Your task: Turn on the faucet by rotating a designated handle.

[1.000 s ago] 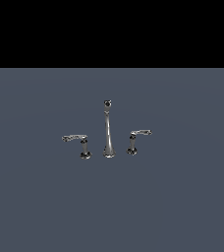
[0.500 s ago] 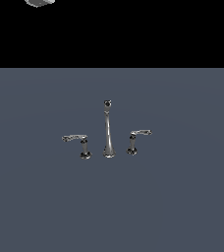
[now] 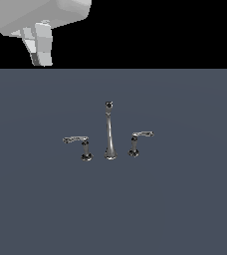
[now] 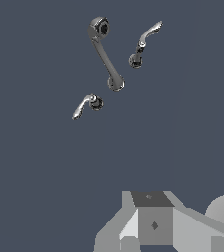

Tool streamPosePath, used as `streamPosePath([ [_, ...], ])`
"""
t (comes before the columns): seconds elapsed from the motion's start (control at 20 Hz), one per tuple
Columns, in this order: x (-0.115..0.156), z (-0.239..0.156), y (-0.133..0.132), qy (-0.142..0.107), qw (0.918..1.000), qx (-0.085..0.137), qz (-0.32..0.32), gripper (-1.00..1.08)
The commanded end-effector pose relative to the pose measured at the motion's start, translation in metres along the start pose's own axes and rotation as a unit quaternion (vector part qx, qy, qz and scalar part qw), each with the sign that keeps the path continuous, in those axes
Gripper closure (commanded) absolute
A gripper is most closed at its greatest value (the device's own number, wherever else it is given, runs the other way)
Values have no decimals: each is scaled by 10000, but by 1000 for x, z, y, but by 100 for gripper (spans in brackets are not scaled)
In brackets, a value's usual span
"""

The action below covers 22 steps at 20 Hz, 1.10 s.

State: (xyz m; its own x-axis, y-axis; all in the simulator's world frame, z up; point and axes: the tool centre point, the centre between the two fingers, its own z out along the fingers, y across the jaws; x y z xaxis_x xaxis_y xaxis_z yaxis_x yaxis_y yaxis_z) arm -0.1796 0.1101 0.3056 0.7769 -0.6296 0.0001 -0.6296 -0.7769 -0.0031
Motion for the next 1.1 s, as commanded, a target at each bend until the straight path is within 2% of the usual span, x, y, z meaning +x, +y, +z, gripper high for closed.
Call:
streamPosePath([
  [0.0, 3, 15, -11, -5, 9997, 10, 259, 108],
  [0.45, 18, 64, -45, -21, 9942, 27, 1078, 108],
  [1.05, 42, 116, -79, -29, 9806, 35, 1961, 108],
])
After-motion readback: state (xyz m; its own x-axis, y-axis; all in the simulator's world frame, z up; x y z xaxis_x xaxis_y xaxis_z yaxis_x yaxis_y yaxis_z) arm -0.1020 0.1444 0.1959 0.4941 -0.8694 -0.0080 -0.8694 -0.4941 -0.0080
